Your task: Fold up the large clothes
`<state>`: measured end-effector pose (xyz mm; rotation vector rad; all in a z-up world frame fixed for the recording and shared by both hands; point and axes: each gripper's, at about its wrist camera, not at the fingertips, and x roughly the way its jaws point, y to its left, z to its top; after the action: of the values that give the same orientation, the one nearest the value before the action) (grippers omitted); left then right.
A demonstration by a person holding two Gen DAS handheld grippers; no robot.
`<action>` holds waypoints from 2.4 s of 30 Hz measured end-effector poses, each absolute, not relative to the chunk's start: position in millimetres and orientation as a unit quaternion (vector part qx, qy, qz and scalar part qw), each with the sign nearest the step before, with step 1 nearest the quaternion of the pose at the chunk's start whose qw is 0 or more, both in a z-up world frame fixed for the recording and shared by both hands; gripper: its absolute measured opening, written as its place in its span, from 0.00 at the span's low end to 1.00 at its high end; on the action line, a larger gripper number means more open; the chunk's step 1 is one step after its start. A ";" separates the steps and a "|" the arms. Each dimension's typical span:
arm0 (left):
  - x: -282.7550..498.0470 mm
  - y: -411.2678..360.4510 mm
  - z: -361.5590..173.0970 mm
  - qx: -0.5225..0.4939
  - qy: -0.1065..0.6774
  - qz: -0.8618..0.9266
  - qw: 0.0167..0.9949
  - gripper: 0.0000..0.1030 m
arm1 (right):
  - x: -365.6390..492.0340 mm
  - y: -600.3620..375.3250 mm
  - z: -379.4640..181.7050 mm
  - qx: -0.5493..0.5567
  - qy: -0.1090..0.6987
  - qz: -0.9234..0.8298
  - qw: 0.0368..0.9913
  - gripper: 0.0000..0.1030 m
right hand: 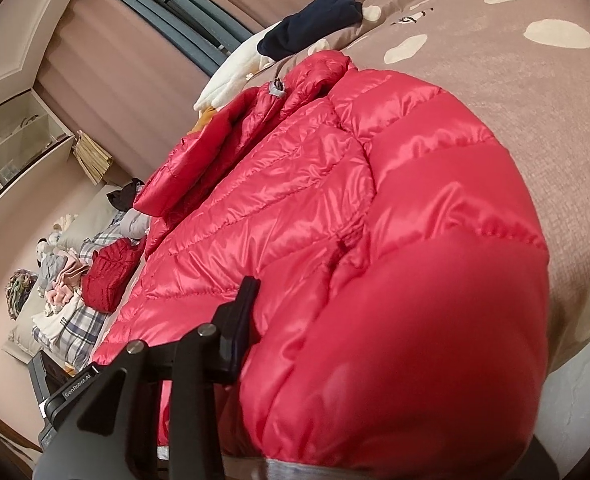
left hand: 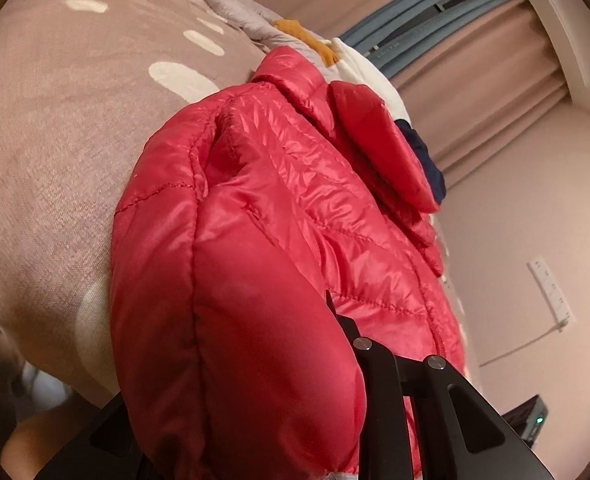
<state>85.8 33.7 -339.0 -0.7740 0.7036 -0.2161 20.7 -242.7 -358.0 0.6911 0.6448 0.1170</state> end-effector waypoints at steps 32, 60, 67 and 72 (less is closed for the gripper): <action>81.6 31.3 -335.6 -0.369 0.333 -0.081 0.864 0.22 | 26.2 -229.8 -345.2 0.275 0.331 0.041 0.901 0.30; -12.2 -7.0 -185.6 -0.207 0.183 0.010 0.961 0.21 | -43.7 -253.8 -202.5 0.236 0.179 0.097 0.950 0.23; -11.9 4.2 -185.9 -0.209 0.172 0.005 0.963 0.21 | -45.1 -250.2 -196.0 0.223 0.166 0.111 0.954 0.24; -6.5 3.7 -191.0 -0.205 0.187 0.012 0.961 0.21 | -41.3 -246.1 -199.7 0.206 0.175 0.101 0.957 0.24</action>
<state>-6.5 3.7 -191.0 -0.4159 0.3784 0.0241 -41.3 -246.1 -199.7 0.4179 0.3543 0.2058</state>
